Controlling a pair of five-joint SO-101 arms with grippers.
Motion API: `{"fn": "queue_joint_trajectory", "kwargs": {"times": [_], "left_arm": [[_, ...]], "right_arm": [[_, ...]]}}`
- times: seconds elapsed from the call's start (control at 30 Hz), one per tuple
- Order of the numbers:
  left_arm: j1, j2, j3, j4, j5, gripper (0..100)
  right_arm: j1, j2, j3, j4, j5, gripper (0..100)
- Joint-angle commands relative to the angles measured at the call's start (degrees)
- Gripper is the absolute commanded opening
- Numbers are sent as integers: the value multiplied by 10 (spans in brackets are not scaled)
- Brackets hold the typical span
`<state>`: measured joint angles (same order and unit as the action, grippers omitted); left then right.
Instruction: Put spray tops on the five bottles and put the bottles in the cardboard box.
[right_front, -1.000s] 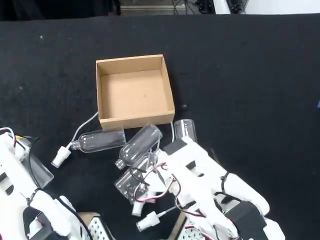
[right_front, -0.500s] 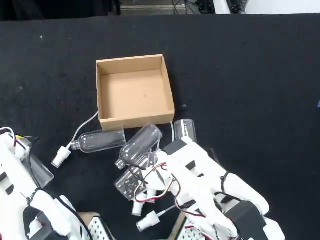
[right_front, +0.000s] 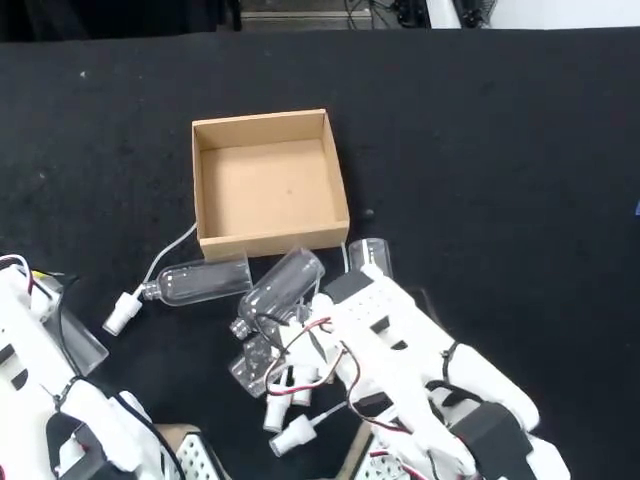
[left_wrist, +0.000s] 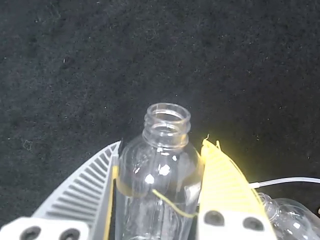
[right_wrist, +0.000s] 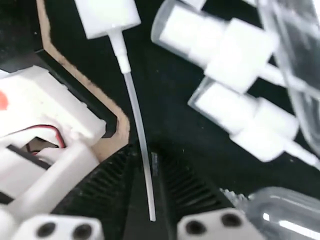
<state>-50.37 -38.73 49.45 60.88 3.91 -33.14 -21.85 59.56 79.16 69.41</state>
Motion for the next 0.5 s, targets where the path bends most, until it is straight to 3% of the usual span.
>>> {"fn": "queue_joint_trajectory", "kwargs": {"times": [0.0,0.23,0.47], "left_arm": [[-4,-19,-6,-9,1,33],[-2,-19,-6,-9,1,33],[-1,-19,-4,-9,1,33]], "right_arm": [[29,-67,-43,18,-24,10],[192,-175,-94,91,13,10],[408,-202,-192,111,71,10]]}}
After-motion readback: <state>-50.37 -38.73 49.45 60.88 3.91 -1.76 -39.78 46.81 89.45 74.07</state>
